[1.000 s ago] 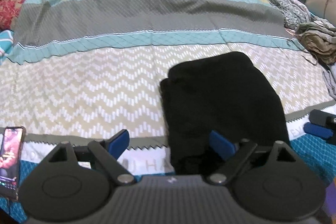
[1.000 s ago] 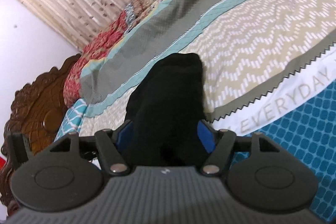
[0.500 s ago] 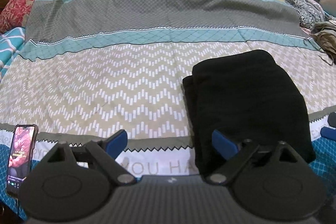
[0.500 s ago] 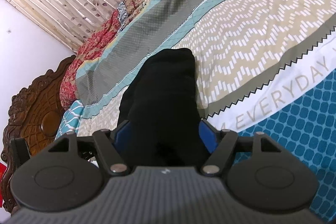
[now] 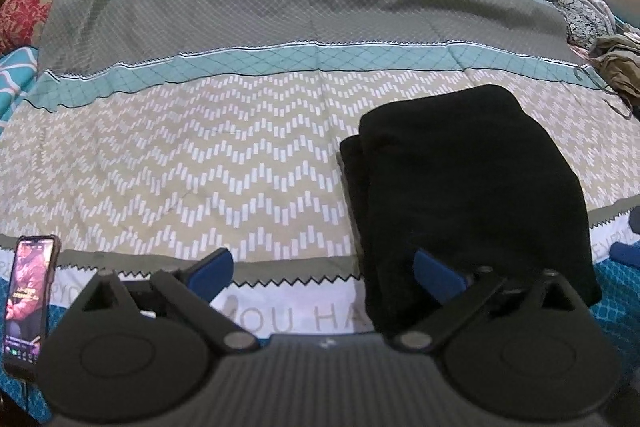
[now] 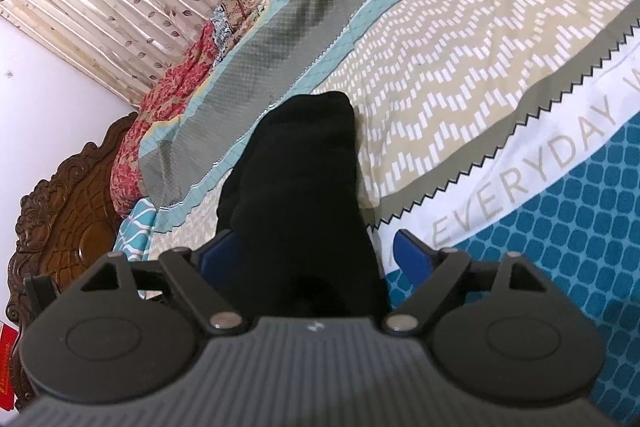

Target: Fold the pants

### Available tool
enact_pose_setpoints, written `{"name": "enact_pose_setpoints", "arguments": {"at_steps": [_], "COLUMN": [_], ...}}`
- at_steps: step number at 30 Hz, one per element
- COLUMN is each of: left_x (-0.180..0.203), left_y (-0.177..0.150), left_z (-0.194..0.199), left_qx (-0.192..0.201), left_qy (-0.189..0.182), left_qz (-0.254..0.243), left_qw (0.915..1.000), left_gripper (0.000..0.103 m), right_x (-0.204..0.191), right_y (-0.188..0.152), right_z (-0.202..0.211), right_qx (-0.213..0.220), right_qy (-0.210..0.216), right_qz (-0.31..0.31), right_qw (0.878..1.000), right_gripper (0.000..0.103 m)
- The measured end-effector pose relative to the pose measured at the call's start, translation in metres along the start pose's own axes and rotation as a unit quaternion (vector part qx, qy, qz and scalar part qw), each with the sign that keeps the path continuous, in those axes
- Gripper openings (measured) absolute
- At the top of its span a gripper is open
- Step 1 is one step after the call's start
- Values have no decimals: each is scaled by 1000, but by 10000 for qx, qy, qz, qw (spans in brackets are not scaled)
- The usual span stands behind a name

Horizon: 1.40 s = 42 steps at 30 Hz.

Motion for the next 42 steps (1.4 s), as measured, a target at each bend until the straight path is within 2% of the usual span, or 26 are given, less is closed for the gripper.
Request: {"name": "enact_pose_setpoints", "arguments": {"at_steps": [5, 13, 18, 23, 27, 31, 35, 38, 40, 42], "left_x": [3, 13, 14, 11, 9, 9, 15, 25, 28, 29], "left_y": [-2, -2, 1, 7, 10, 6, -14, -15, -17, -19], "left_z": [-5, -14, -19, -22, -24, -39, -68, -67, -66, -64], "left_qx": [-85, -257, -298, -287, -368, -630, -1060, -792, -774, -778], "left_qy": [-125, -652, -1068, -1245, -1591, -1944, -1944, -1796, -1752, -1767], "left_qz": [68, 273, 497, 626, 978, 1425, 1636, 1443, 1504, 1588], "left_qw": [9999, 9972, 9926, 9898, 9817, 9685, 9613, 9699, 9699, 9683], "left_gripper": [103, 103, 103, 103, 103, 103, 103, 103, 103, 103], "right_x": [5, 13, 13, 11, 11, 12, 16, 7, -1, -12], "right_y": [0, 5, 8, 8, 6, 6, -4, -14, -18, -23], "right_z": [-1, 0, 1, -5, -12, -19, -42, -54, -58, -62], "right_qx": [-38, -41, -28, -78, -154, -235, -544, -484, -476, -596], "right_qy": [-11, -39, -81, -91, -75, -35, -35, -55, -127, 29], "right_qz": [-25, -46, 71, 146, 182, 165, 103, 414, 652, 691], "right_qw": [10000, 10000, 9999, 9998, 9997, 9996, 9985, 9980, 9967, 9958], "right_gripper": [87, 88, 88, 88, 89, 89, 92, 103, 103, 103]}}
Point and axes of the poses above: each gripper's, at about its wrist camera, not at the fingertips, and z roughly against the way its jaws point, x to its right, y to its top, the point moved 10 cm from there along -z, roughly the way its jaws point, and after that the axes turned 1 degree about x, right-handed, at the moved point
